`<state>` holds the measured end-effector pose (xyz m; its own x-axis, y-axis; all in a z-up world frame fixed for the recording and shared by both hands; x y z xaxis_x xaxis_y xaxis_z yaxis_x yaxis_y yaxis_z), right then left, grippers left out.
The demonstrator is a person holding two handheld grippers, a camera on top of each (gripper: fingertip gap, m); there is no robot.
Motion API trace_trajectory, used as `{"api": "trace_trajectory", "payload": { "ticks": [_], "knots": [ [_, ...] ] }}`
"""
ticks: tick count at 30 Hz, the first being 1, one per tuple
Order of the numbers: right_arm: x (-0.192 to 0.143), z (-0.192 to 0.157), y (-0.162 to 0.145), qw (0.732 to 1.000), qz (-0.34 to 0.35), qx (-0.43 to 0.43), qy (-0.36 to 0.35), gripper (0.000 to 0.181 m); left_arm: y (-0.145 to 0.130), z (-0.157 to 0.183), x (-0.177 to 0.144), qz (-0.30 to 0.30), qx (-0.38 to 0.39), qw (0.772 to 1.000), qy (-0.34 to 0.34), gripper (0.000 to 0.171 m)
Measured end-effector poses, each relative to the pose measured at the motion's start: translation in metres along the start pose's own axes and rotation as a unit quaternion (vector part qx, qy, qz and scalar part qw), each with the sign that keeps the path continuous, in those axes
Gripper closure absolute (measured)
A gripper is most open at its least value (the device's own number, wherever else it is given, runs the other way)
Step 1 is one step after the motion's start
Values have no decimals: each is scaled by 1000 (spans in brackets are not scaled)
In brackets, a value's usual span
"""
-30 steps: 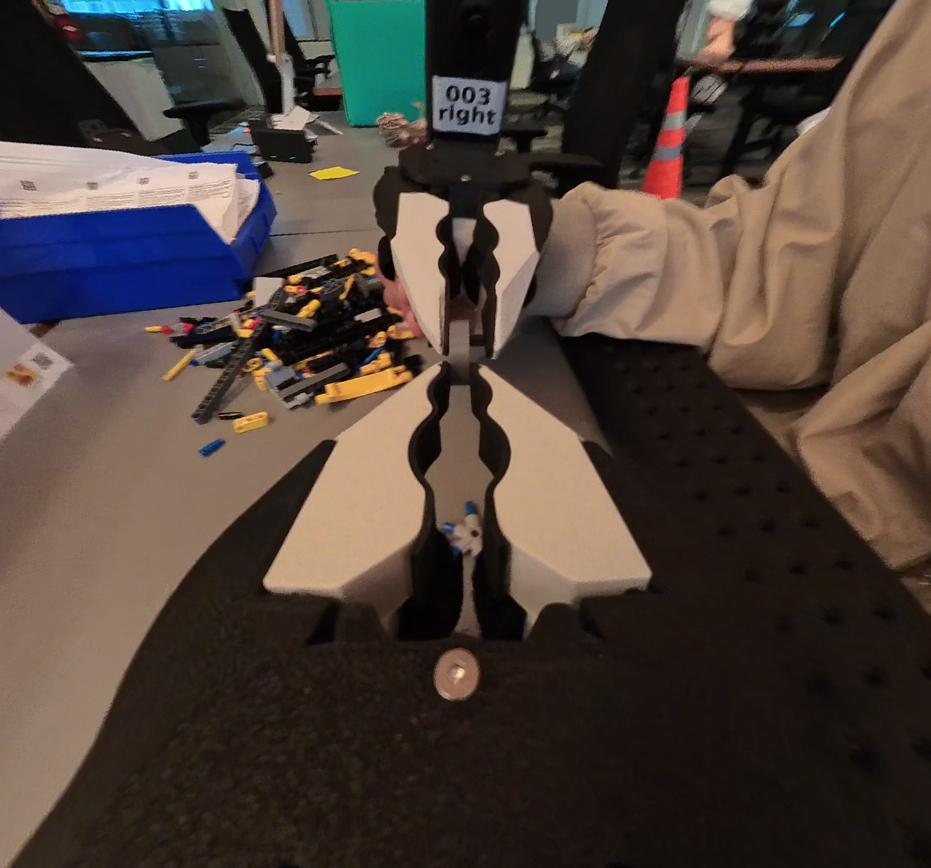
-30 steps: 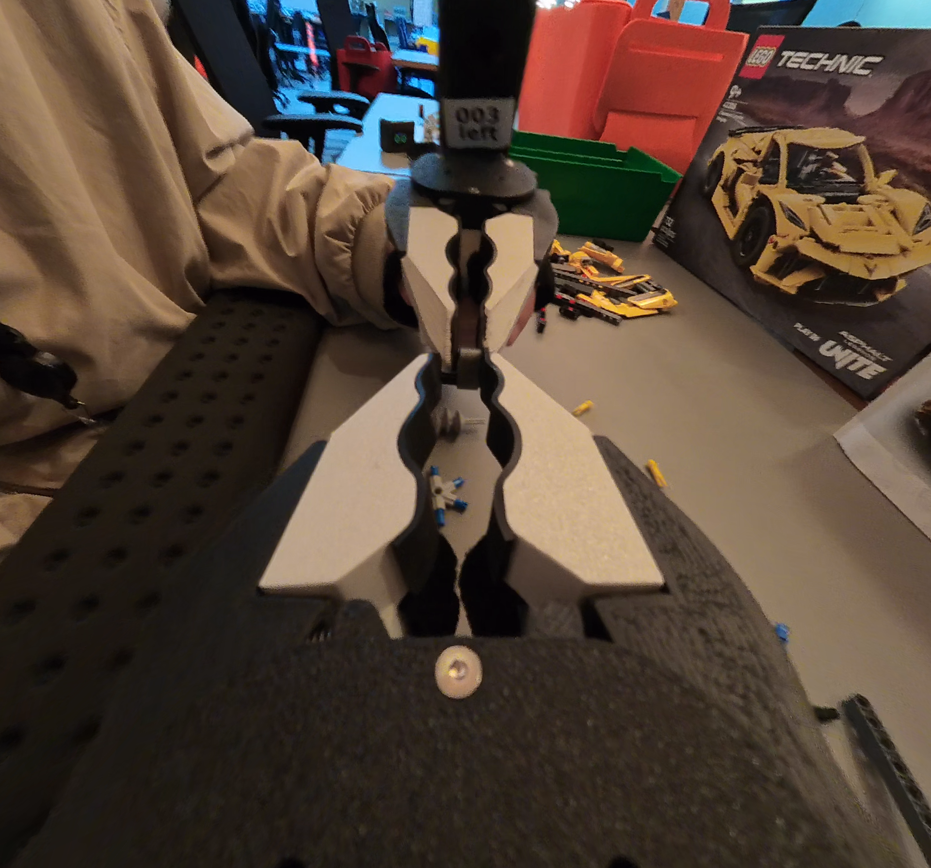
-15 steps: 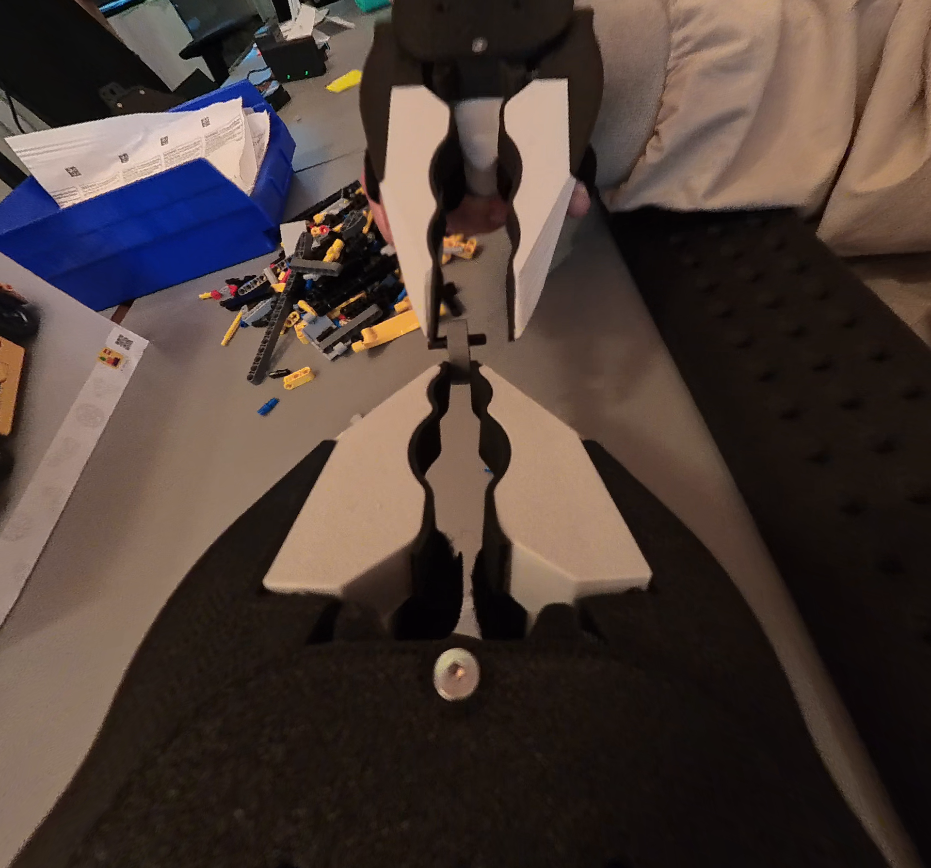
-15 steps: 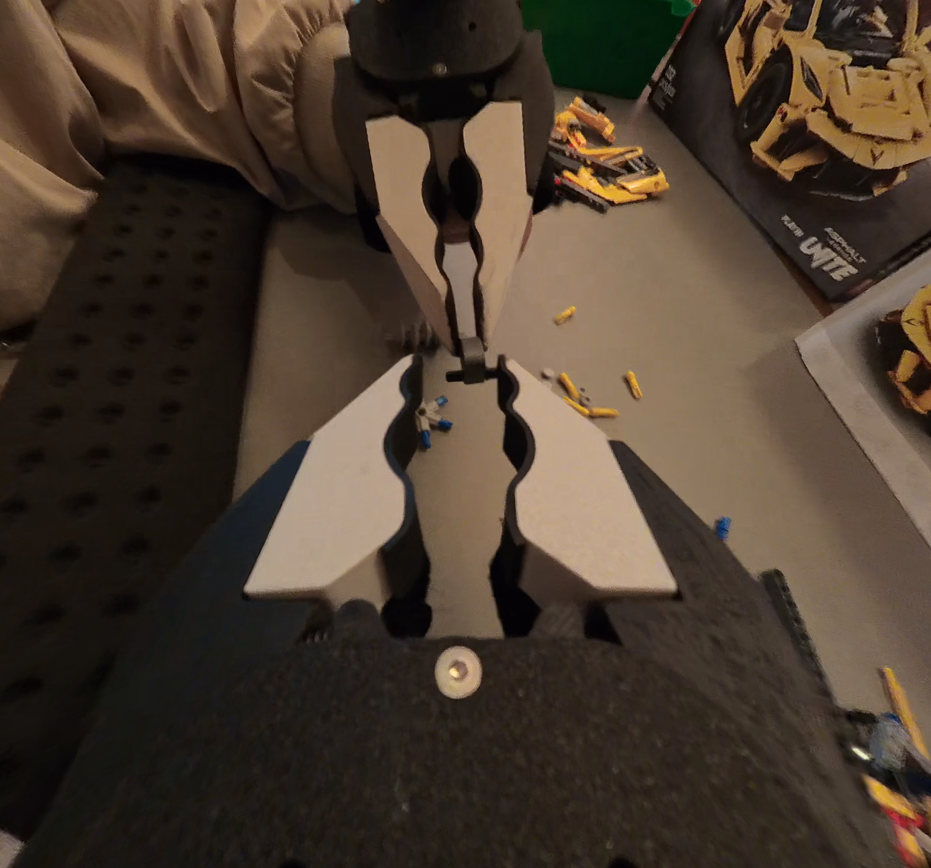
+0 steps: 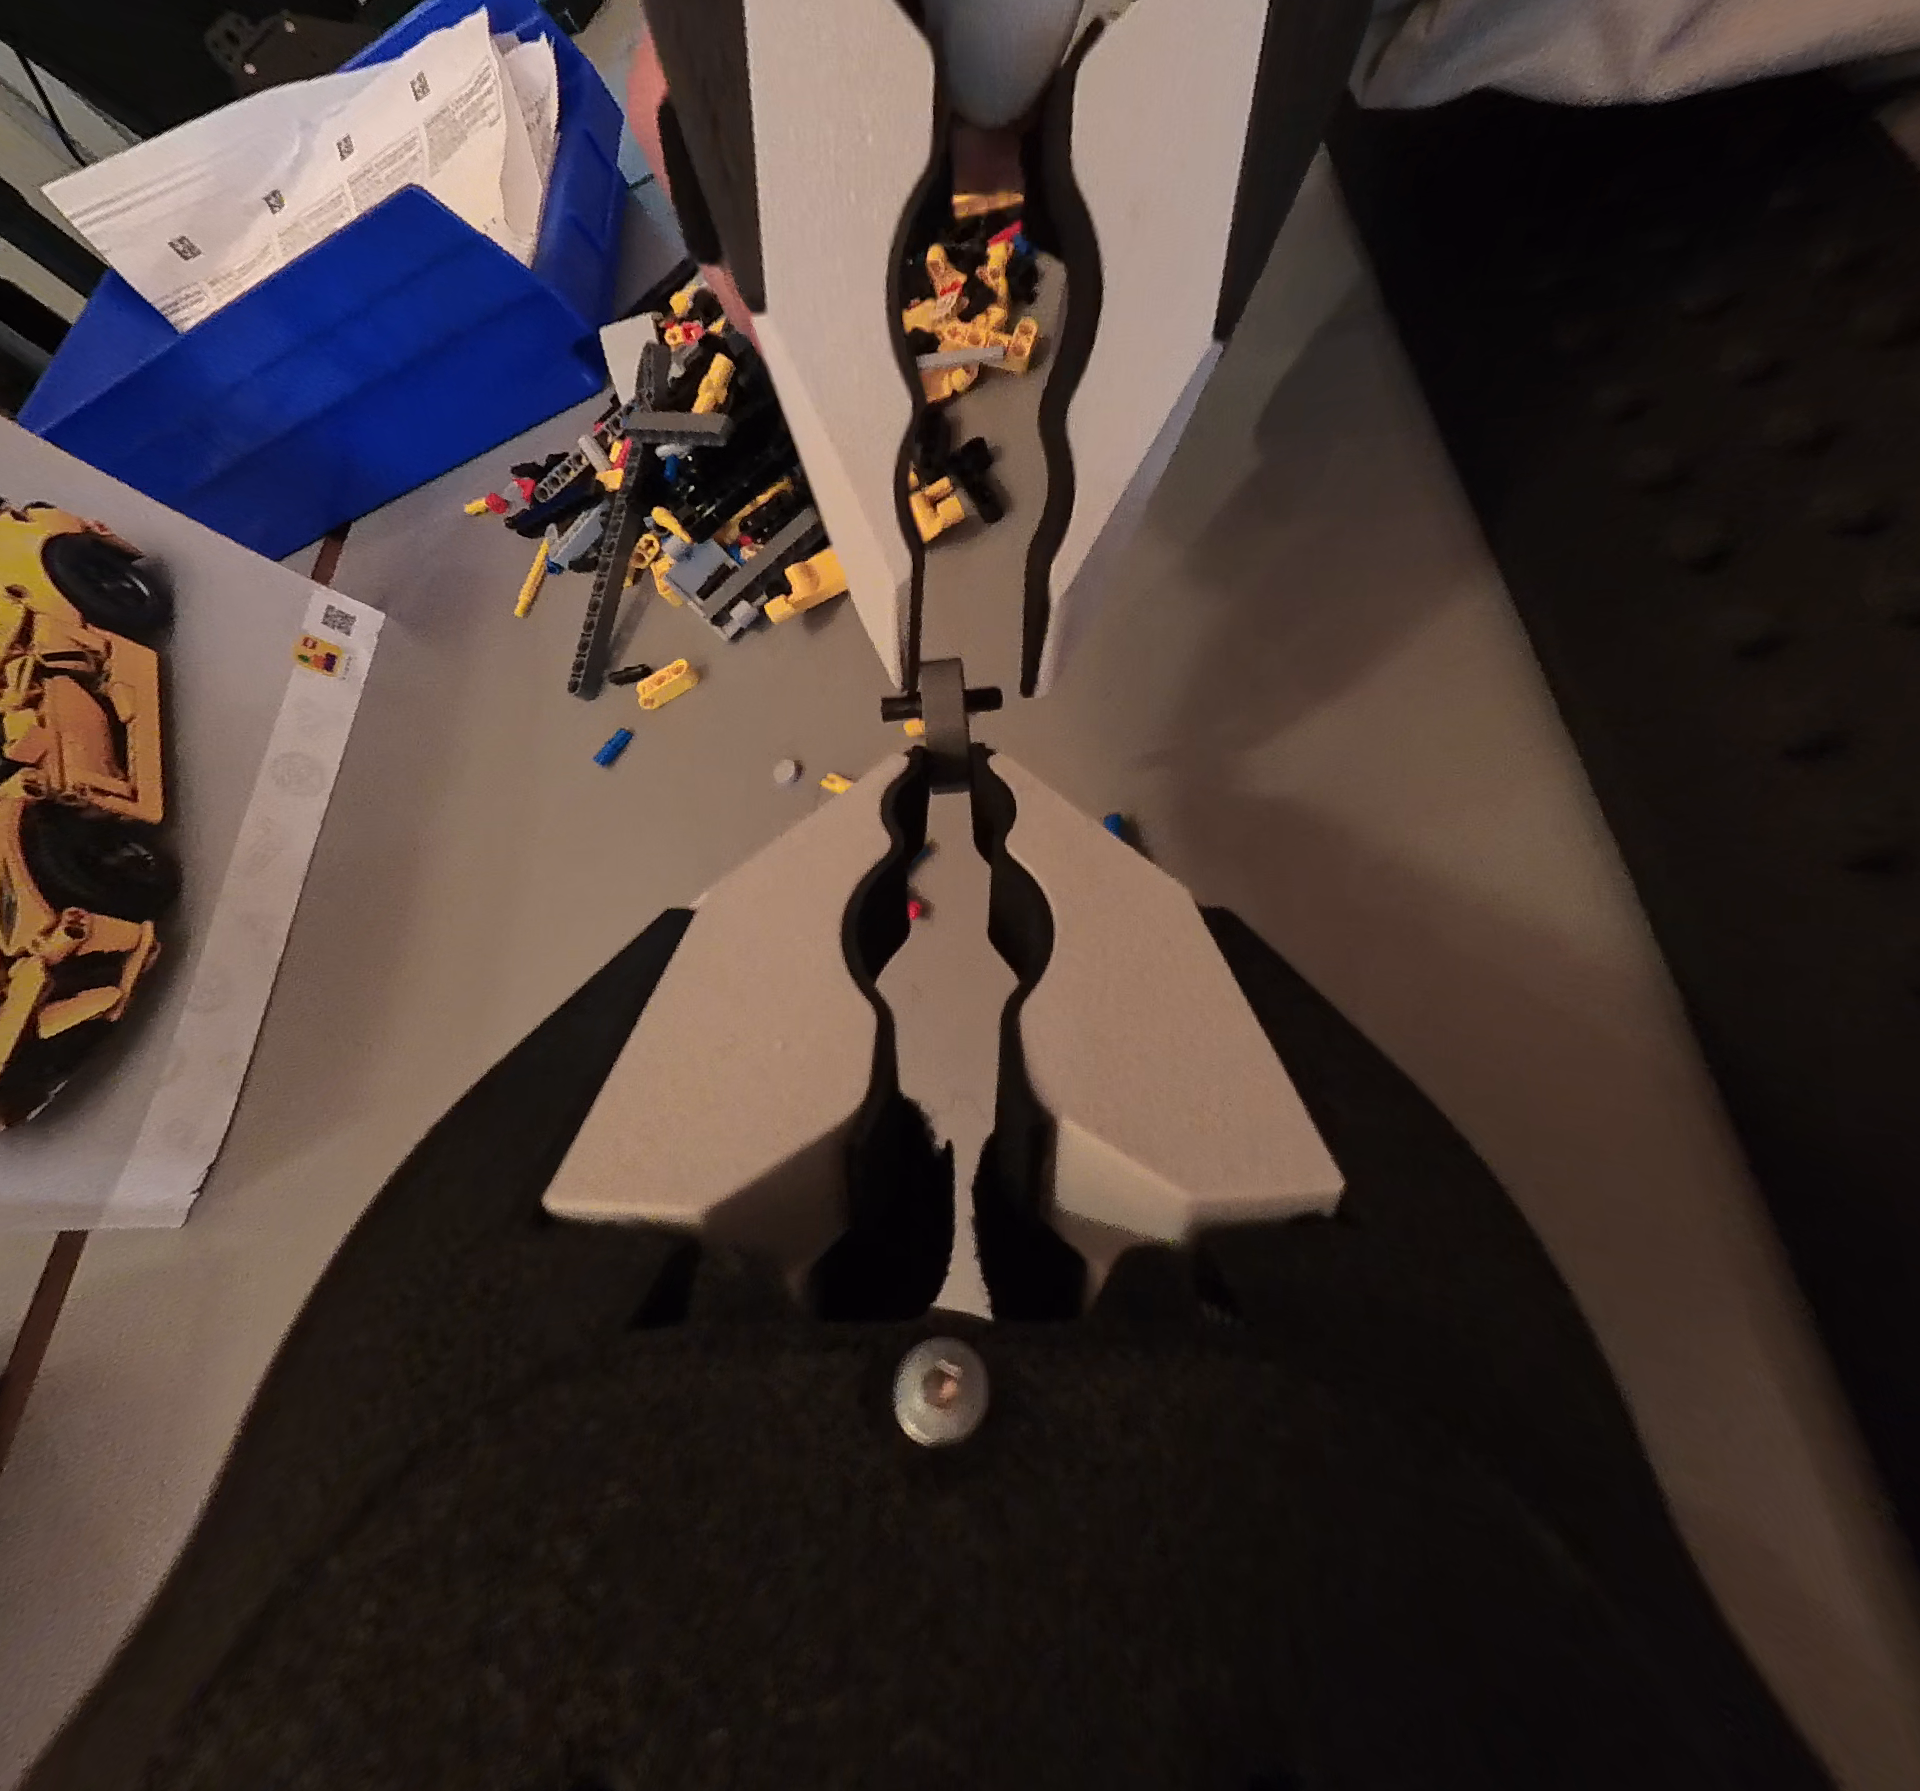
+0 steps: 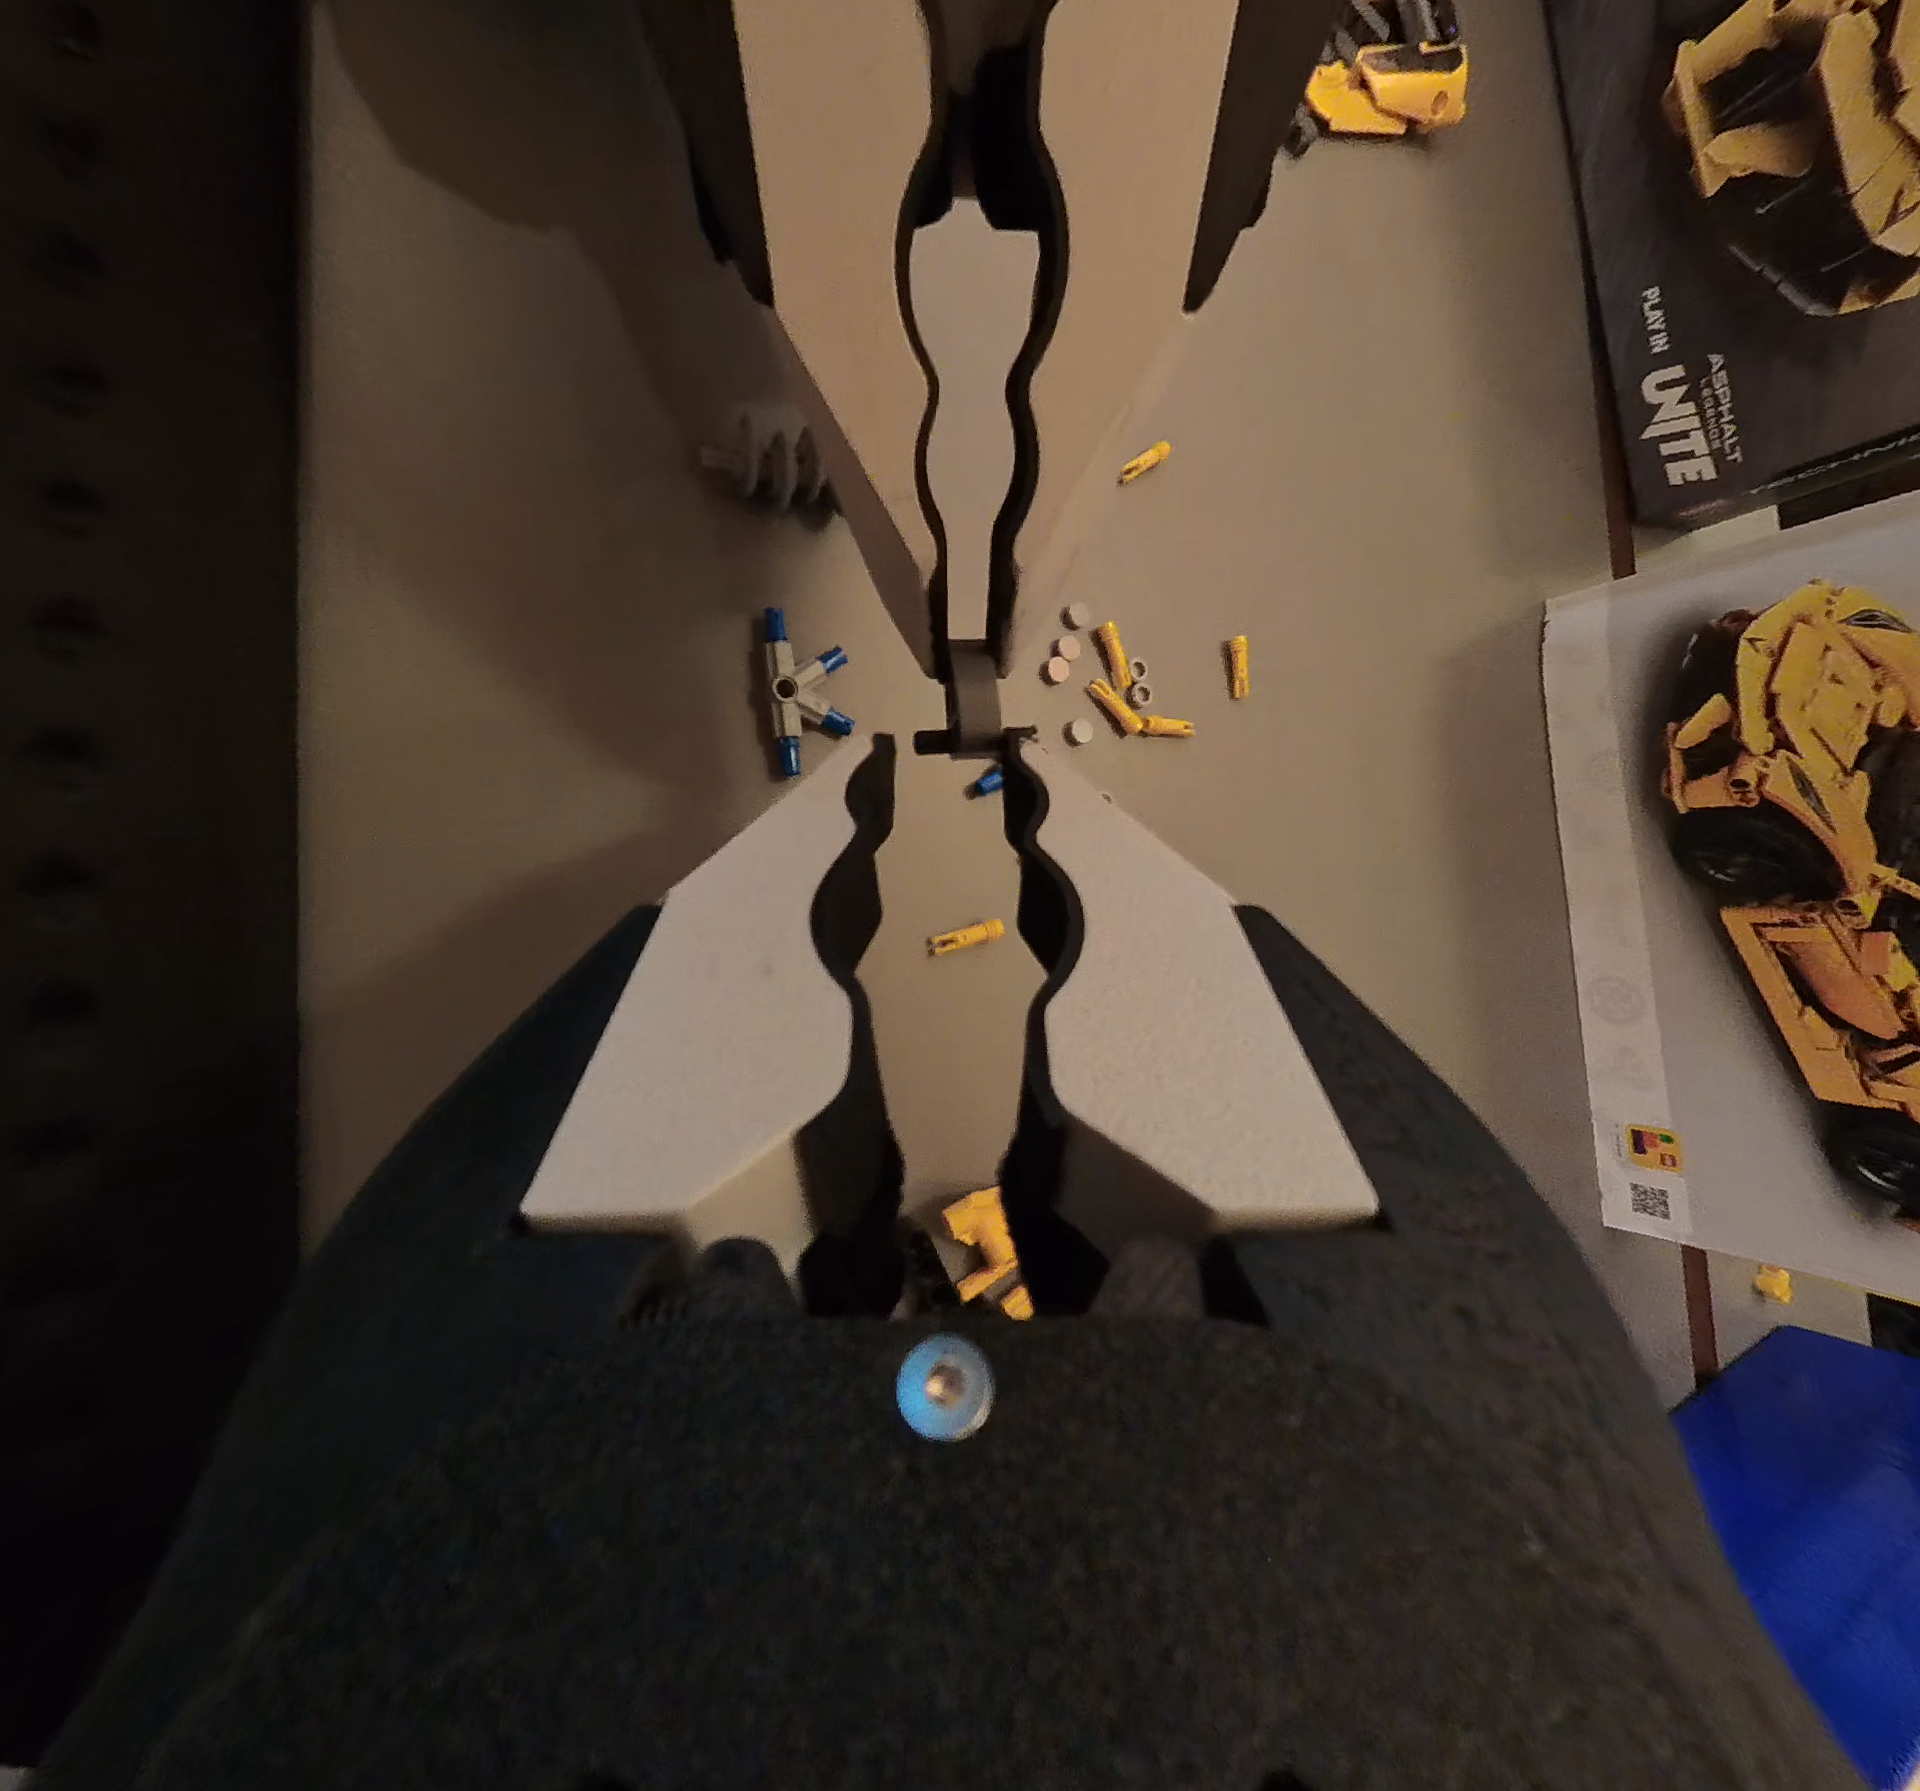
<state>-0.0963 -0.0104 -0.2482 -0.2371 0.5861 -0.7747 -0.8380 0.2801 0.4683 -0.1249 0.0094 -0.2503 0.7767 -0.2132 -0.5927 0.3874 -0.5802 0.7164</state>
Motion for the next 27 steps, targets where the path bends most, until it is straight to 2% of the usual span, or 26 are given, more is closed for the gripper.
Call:
{"api": "trace_trajectory", "payload": {
  "ticks": [9, 14, 23, 27],
  "knots": [
    [5, -1, -2, 998, -49, 27, 10, 165, 2, 2, 3, -7, -33, 999, -15, 165],
    [11, 0, -5, 995, -100, -1, -3, 166, -1, 2, 6, -26, -17, 1000, 4, 165],
    [11, 3, -5, 992, -114, -29, -33, 175, -1, 1, 6, -33, 9, 999, 21, 165],
    [9, 3, -3, 997, -78, 7, -27, 174, 1, 1, 3, -20, 15, 999, 22, 165]
  ]
}}
Point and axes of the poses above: each gripper's, where its closed fingertips meet, x out along the fingers, y out of its top, z = x × y across the jaws, the point moved 2 cm from there along -x, back along the fingers, and after that the axes turned 7 degrees about -z, right-handed, at the moved point
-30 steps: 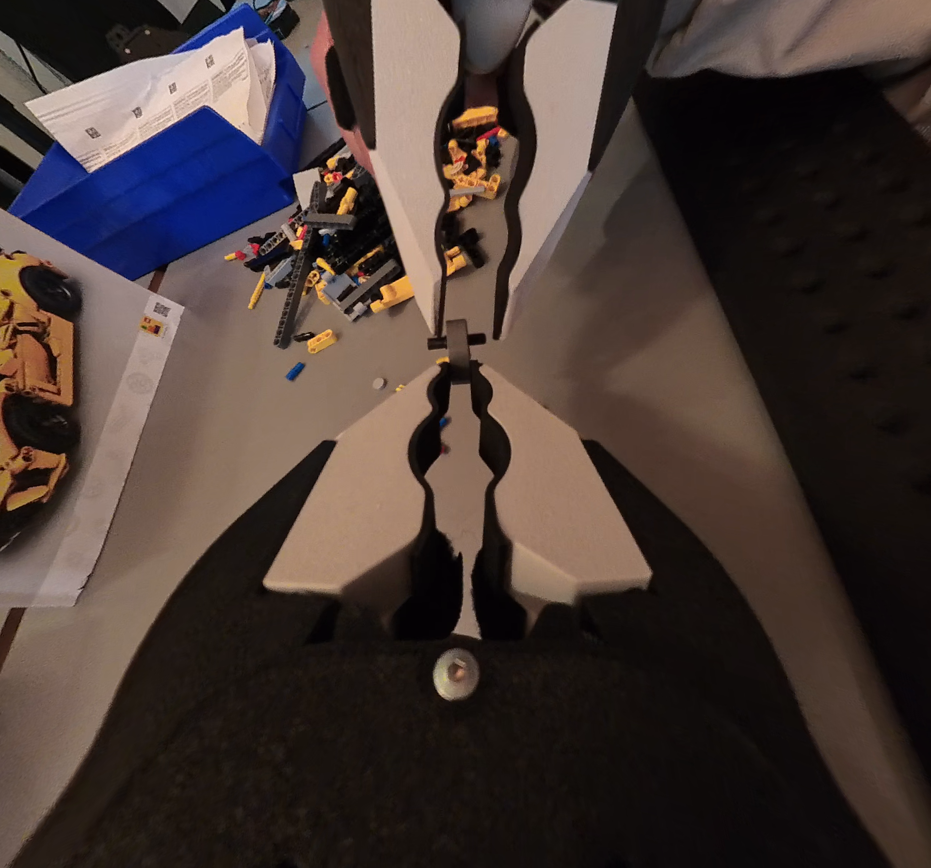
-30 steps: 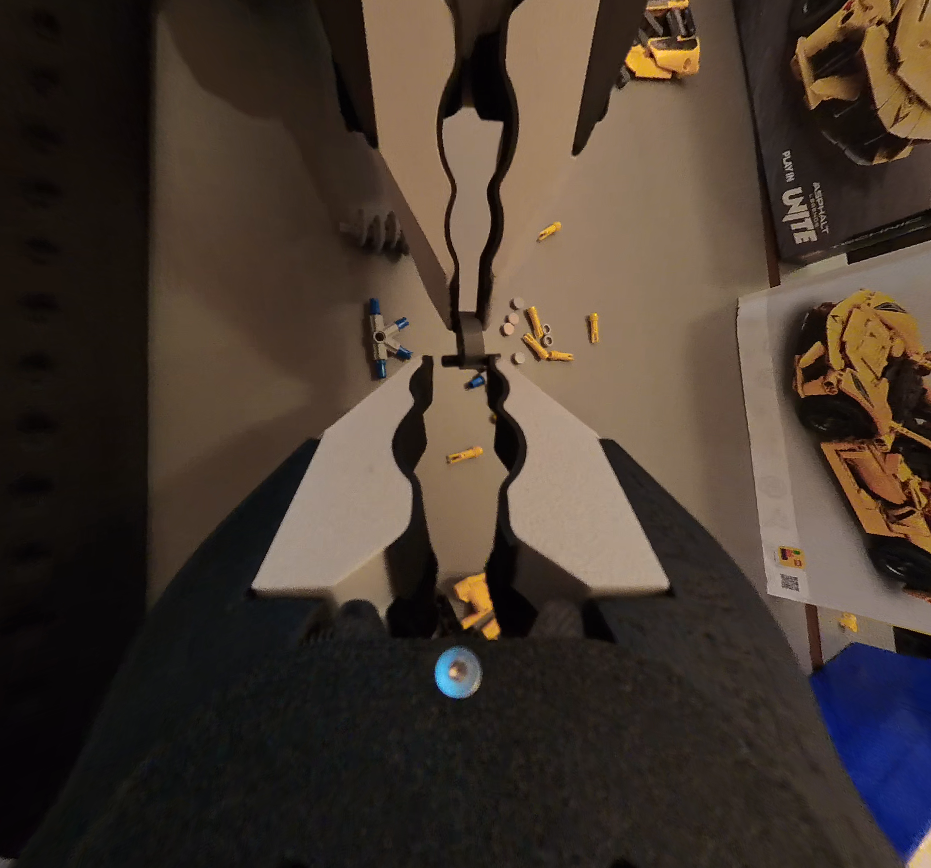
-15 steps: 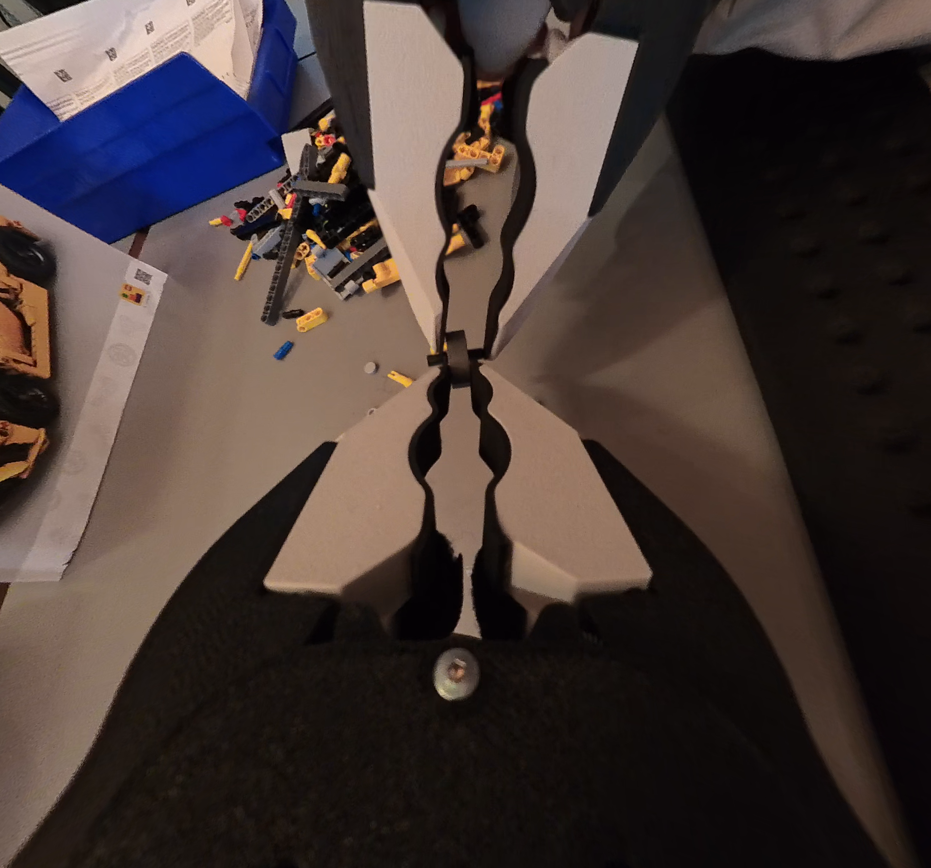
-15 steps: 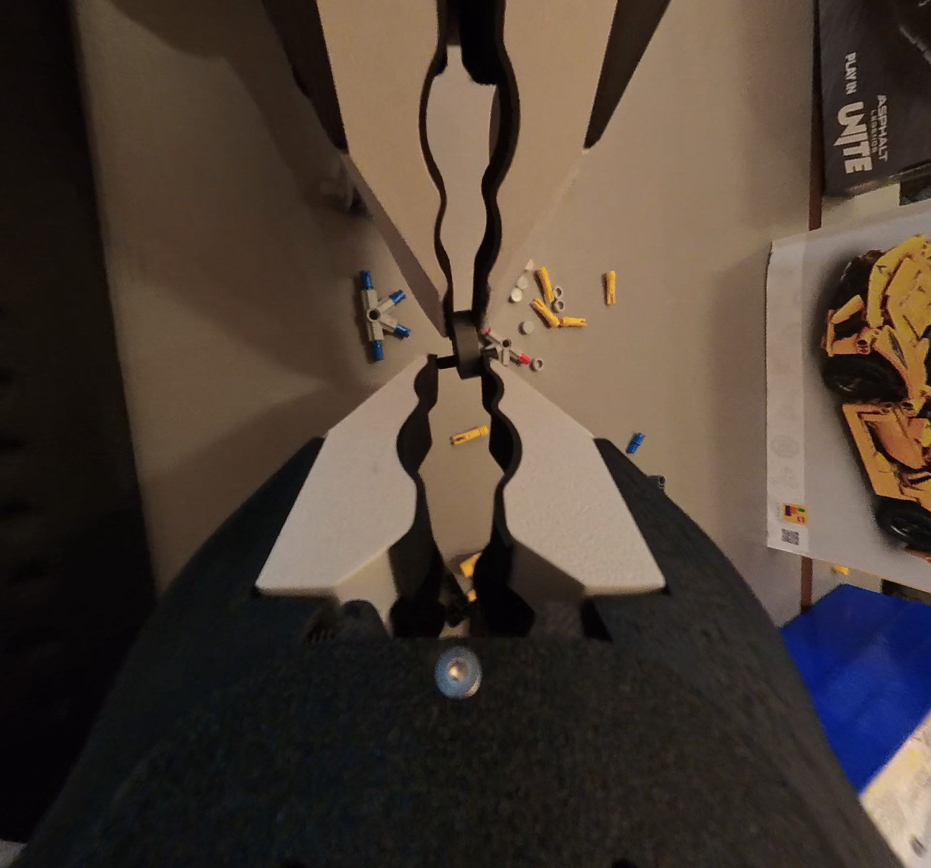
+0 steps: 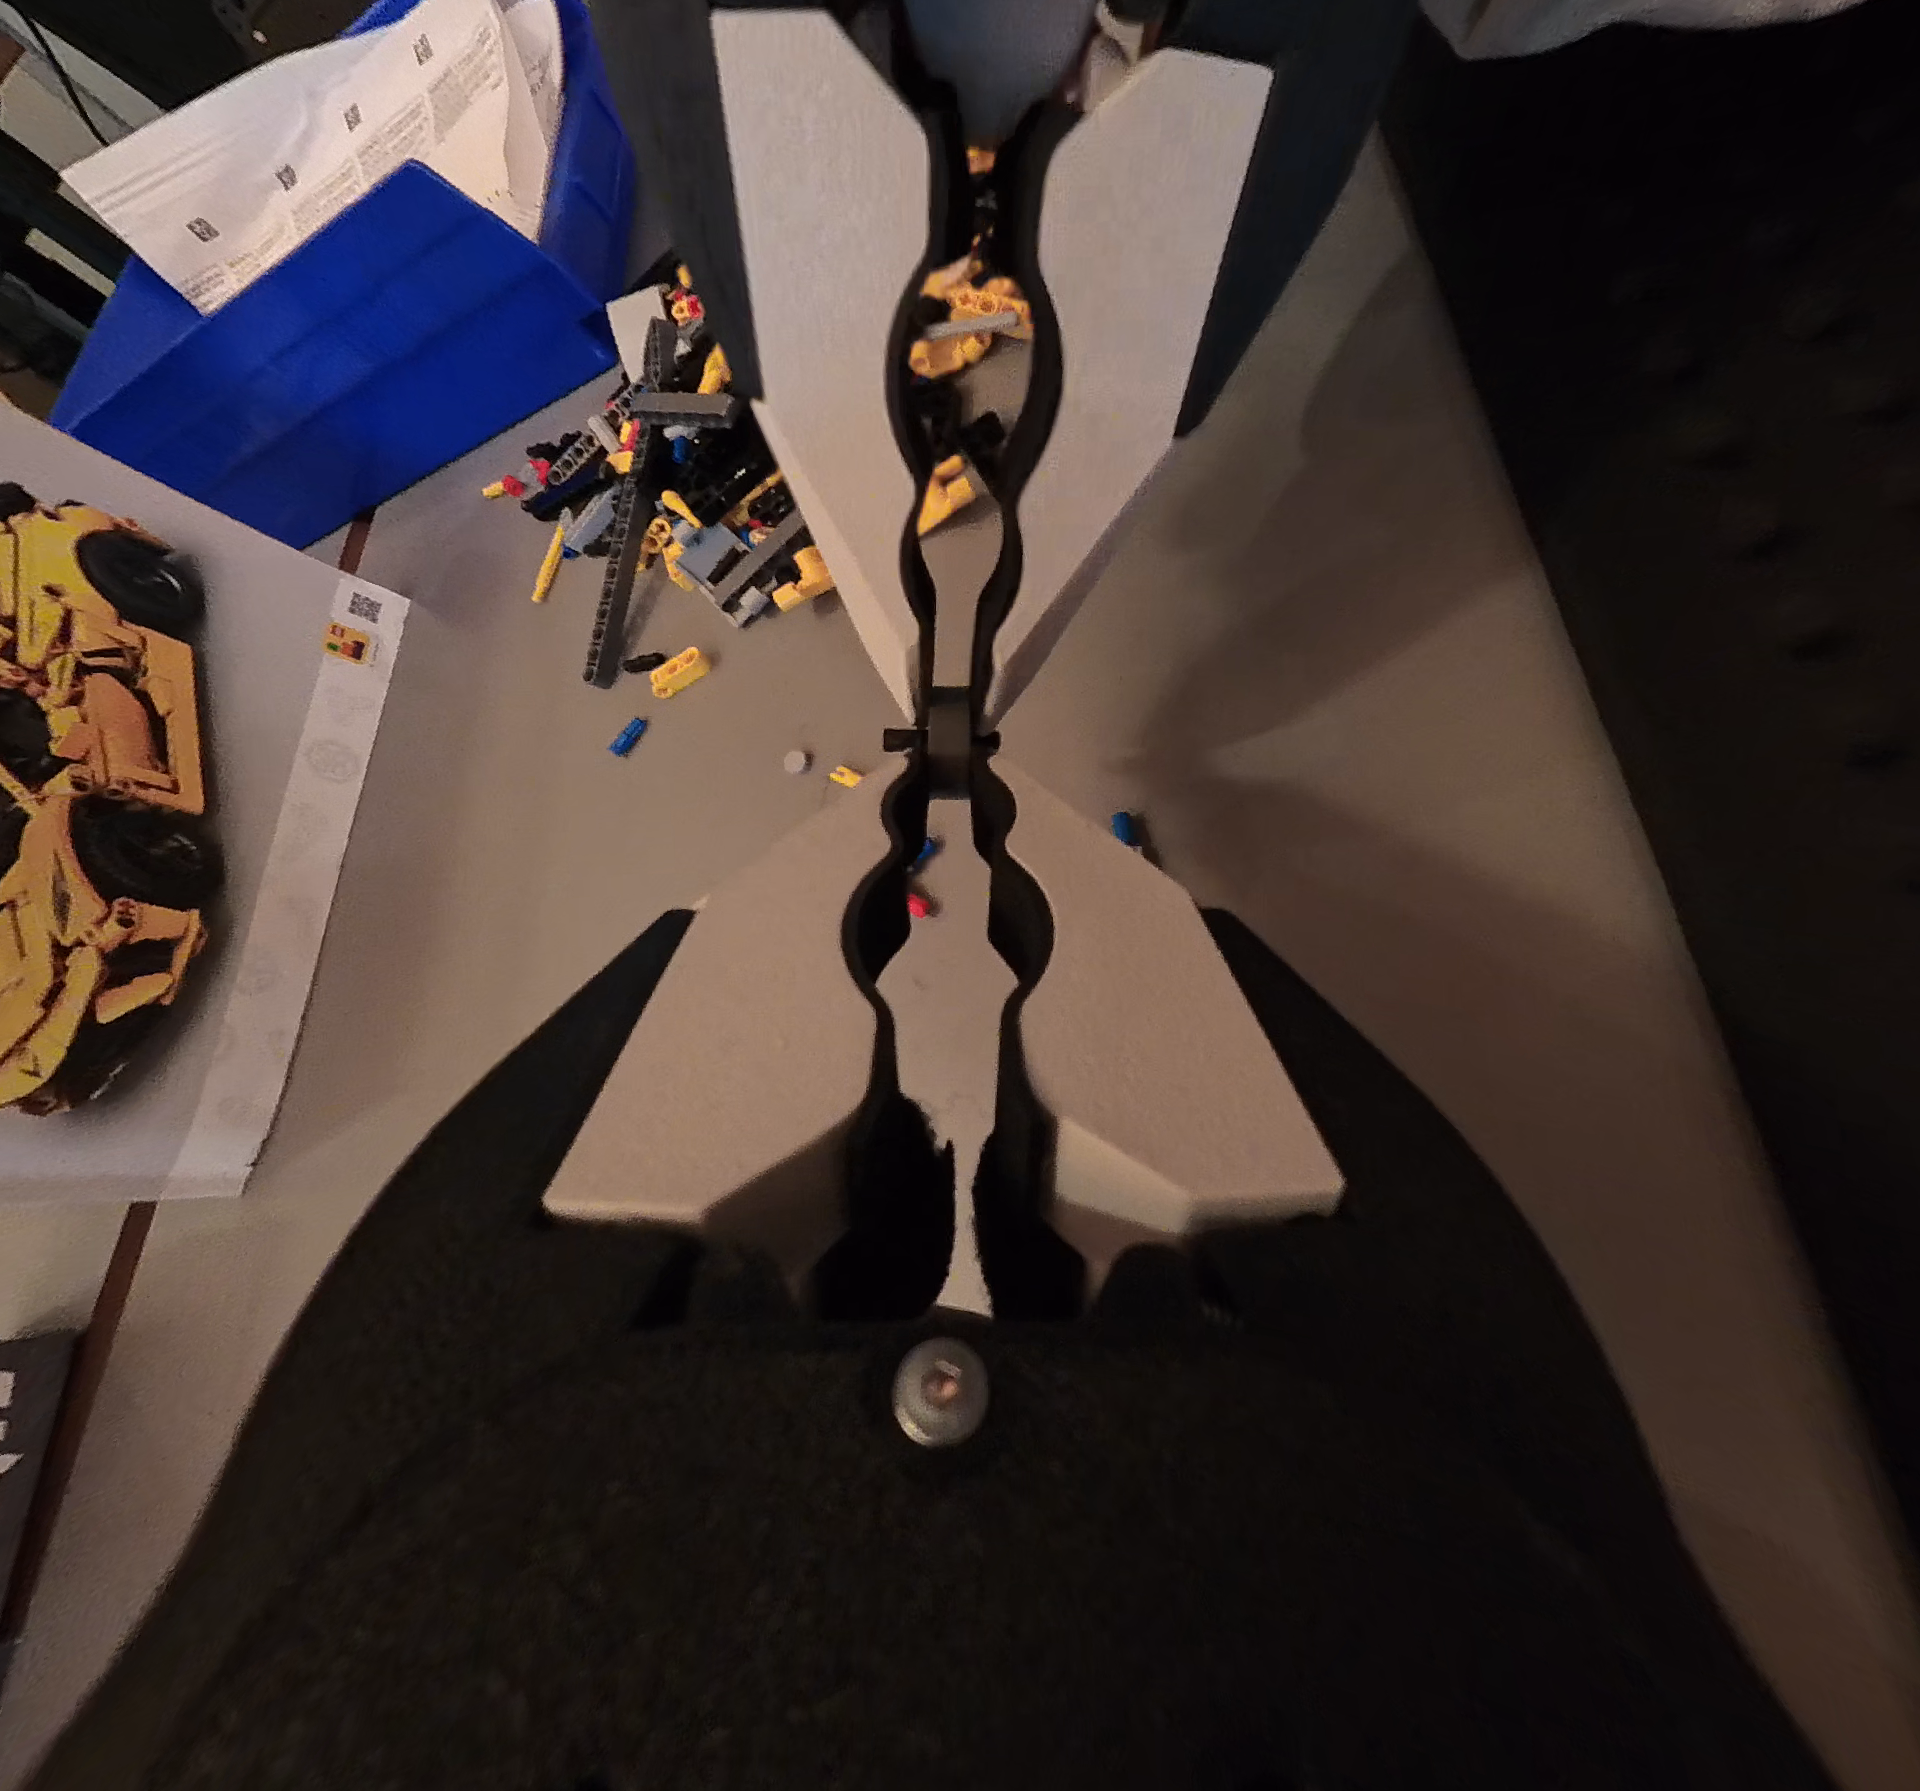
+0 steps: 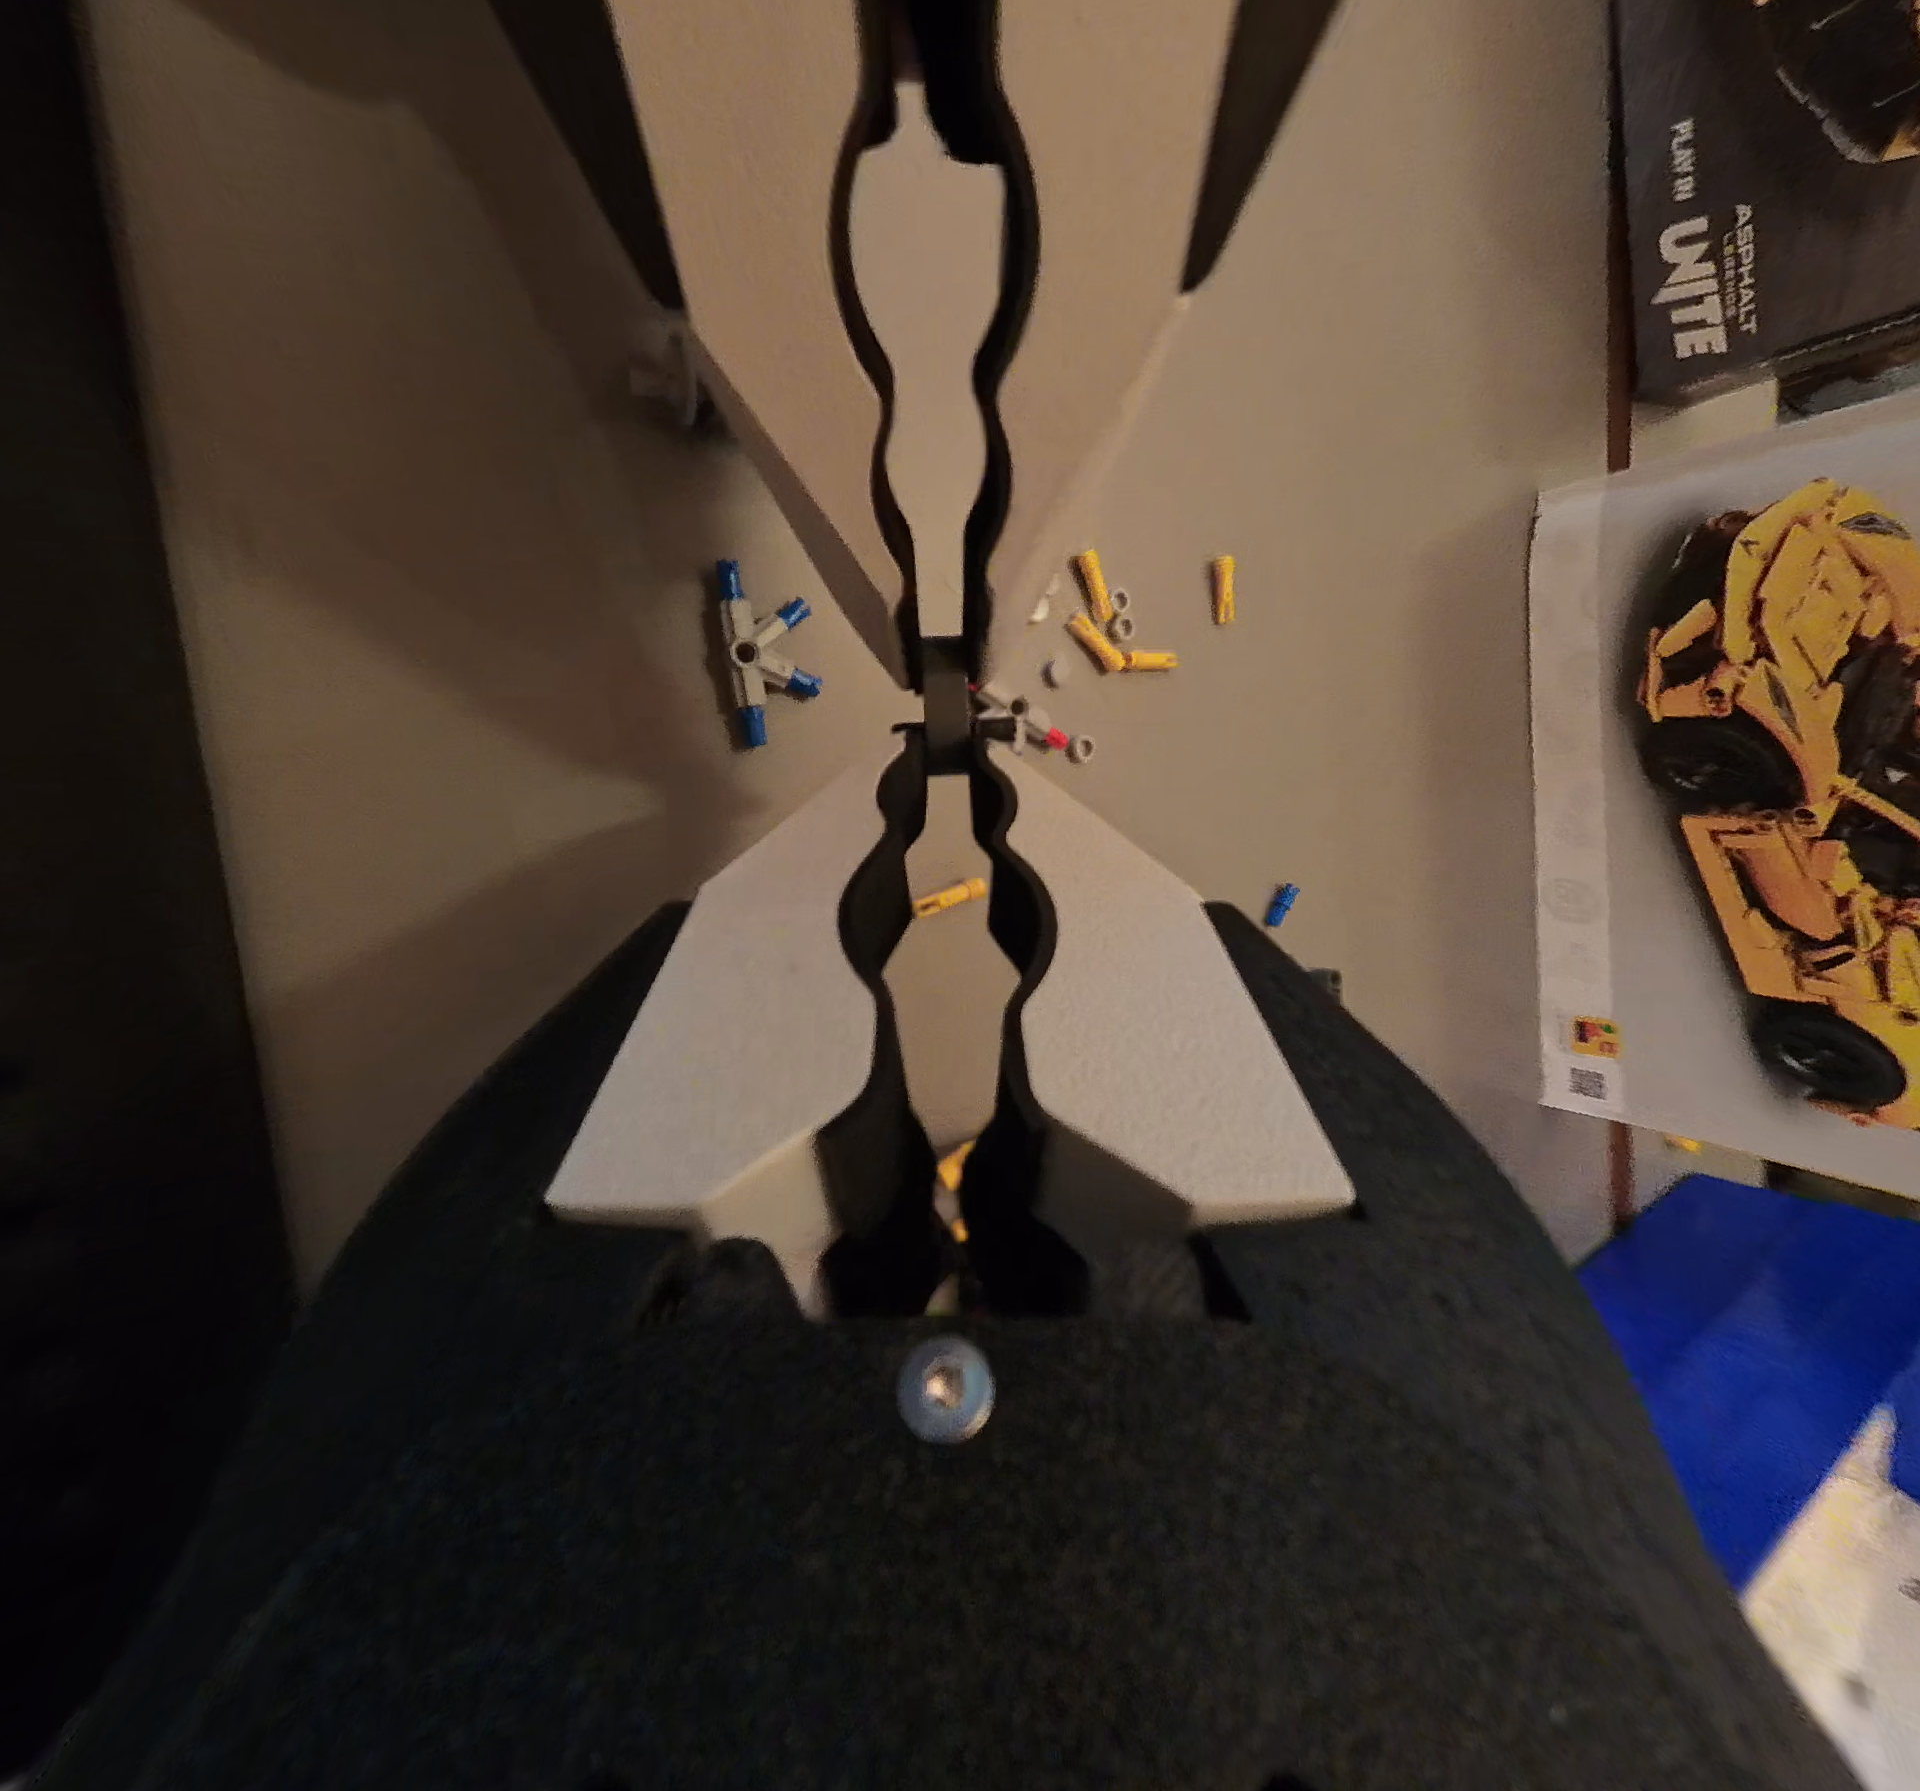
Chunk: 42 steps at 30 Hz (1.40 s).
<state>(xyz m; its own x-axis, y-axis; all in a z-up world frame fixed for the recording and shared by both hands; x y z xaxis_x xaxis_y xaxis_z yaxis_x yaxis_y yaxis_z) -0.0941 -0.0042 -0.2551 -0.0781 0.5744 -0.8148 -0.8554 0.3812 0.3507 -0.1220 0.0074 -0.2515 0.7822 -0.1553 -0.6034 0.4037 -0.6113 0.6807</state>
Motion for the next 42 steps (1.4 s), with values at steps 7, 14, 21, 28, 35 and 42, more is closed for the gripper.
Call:
{"api": "trace_trajectory", "payload": {
  "ticks": [7, 14, 21, 28, 35, 42],
  "knots": [
    [-7, -3, -1, 998, 41, 43, 15, 155, 5, -2, -4, 27, -39, 999, -20, 165],
    [13, -10, -9, 998, -67, 16, 12, 165, -1, 9, 9, -23, 8, 1000, -5, 165],
    [9, -10, -5, 998, -53, 2, 14, 168, 7, 8, 4, 4, 0, 1000, -3, 165],
    [2, -8, -7, 999, -29, -15, -9, 175, 14, 10, 2, 31, 1, 1000, -6, 165],
    [-17, 5, -8, 975, 149, 159, 36, 161, 15, 1, -5, 42, 62, 996, 50, 165],
    [-43, 18, -9, 806, 376, 372, 265, 153, 41, 7, -18, 138, 127, 978, 91, 164]
  ]
}}
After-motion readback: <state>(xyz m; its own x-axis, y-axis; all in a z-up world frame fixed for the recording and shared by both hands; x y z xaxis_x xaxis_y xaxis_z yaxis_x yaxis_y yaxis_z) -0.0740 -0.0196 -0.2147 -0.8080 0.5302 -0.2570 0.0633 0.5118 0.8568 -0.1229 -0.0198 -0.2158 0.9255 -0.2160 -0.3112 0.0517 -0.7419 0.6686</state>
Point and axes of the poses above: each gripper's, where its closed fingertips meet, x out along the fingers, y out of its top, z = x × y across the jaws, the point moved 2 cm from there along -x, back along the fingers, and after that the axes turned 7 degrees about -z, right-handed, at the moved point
